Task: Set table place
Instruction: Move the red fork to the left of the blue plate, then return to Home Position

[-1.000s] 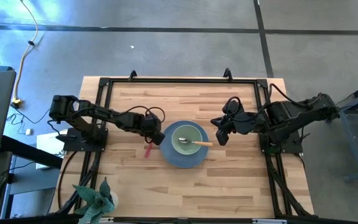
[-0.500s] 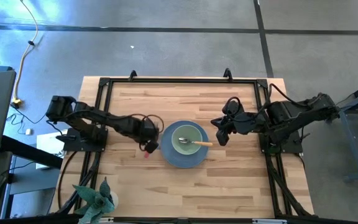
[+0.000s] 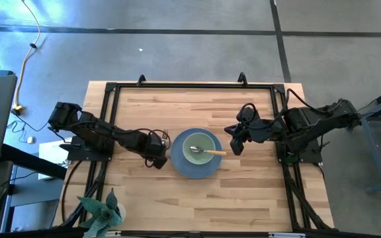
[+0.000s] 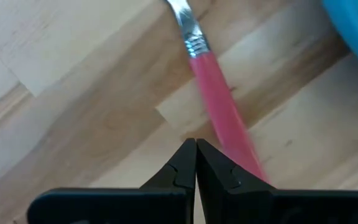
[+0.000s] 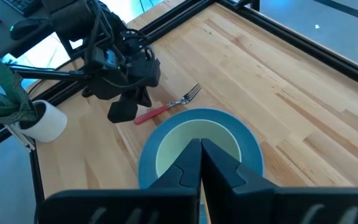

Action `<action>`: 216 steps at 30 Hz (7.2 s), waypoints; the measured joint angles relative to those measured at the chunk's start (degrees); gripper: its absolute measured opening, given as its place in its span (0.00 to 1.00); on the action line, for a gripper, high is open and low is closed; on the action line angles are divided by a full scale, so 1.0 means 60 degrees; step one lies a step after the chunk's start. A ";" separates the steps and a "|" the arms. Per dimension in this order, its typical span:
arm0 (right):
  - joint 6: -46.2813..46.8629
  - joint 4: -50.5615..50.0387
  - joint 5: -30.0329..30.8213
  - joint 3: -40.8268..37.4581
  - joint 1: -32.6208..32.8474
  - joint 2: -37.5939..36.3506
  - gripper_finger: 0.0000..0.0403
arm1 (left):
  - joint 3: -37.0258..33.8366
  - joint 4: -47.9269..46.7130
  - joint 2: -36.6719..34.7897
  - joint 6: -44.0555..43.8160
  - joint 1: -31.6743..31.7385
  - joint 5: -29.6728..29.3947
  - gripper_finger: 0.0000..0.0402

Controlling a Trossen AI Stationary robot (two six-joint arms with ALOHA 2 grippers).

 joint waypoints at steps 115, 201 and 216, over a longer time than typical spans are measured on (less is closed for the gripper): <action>-0.3687 1.3619 -0.5110 -1.2709 -0.3913 -0.9326 0.00 | -0.6921 0.6360 -1.4499 0.6770 -0.2314 -0.4505 0.00; -0.3242 1.0134 -0.4648 -1.3464 -0.4554 -0.9803 0.00 | -0.6977 0.6329 -1.4502 0.6818 0.0342 -0.2721 0.00; -0.3242 1.0134 -0.4648 -1.3464 -0.4554 -0.9803 0.00 | -0.6977 0.6331 -1.4502 0.6817 0.0342 -0.2723 0.00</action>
